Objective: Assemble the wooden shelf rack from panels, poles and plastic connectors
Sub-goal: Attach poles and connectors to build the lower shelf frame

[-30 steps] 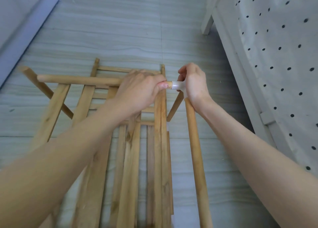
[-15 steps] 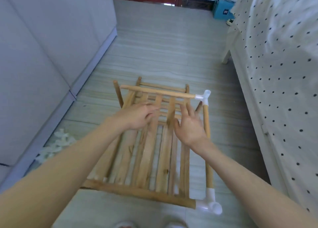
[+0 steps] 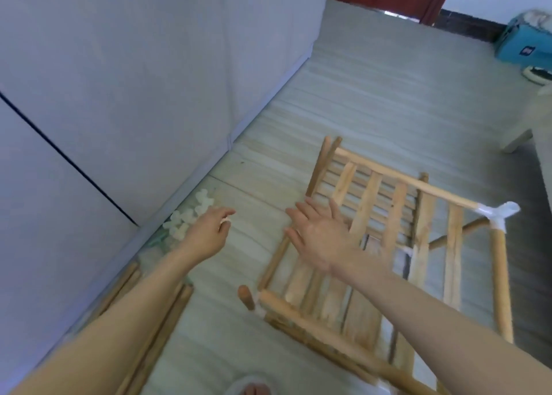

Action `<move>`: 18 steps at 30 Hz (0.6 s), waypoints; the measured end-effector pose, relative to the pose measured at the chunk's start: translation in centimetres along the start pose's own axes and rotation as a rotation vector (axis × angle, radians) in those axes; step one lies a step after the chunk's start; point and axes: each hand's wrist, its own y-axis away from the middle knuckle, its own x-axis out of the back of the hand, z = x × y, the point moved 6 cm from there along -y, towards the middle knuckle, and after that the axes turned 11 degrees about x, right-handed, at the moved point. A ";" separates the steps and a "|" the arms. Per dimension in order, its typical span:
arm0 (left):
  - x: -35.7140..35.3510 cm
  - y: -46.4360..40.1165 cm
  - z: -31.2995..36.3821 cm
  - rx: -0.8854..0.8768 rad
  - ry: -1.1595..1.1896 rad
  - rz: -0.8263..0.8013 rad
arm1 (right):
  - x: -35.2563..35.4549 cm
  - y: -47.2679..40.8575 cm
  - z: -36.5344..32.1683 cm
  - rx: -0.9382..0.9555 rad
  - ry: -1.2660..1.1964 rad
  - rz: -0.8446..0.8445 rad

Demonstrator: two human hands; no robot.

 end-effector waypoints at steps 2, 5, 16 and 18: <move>-2.3 -2.1 -4.3 0.113 -0.083 -0.041 | -0.6 -2.4 0.6 0.010 0.032 -0.019; -4.9 -5.0 -8.2 0.203 -0.204 -0.065 | -1.1 -4.7 1.9 0.018 0.082 -0.054; -9.7 -14.6 -8.5 0.145 -0.335 0.015 | -0.9 -5.1 3.7 0.136 0.093 0.013; -10.2 -14.5 -8.8 0.141 -0.302 -0.003 | -1.1 -5.1 3.7 0.136 0.098 0.019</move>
